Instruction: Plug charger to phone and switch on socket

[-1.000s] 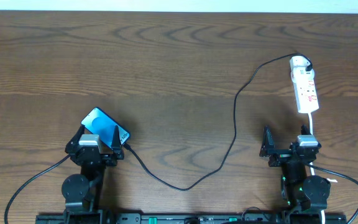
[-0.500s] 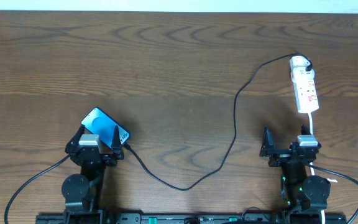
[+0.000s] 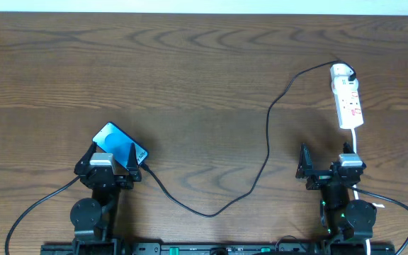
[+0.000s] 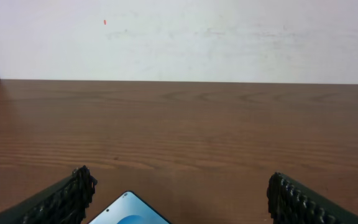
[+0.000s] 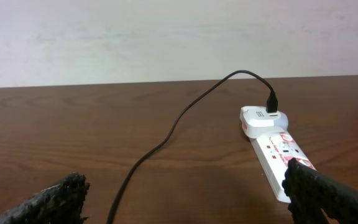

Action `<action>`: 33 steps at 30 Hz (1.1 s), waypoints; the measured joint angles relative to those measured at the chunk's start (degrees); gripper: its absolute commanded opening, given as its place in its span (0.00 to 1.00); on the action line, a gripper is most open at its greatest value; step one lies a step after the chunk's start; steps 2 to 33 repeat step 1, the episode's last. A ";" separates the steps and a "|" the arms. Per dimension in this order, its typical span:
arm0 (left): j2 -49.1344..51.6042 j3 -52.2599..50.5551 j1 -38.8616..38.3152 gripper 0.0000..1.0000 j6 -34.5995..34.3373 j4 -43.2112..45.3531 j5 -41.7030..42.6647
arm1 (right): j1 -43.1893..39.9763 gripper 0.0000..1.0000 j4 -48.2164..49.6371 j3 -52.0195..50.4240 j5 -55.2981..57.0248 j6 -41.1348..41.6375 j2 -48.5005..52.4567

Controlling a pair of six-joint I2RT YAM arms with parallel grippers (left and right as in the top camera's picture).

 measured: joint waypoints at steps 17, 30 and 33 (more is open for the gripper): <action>0.00 0.00 0.00 0.91 0.00 0.00 0.00 | 0.00 0.99 0.00 0.00 -0.02 0.00 0.00; 0.00 0.00 0.00 0.91 0.00 0.00 0.00 | 0.00 0.99 0.00 0.00 -0.02 0.00 0.00; 0.00 0.00 0.00 0.91 0.00 0.00 0.00 | 0.00 0.99 0.00 0.00 -0.02 0.00 0.00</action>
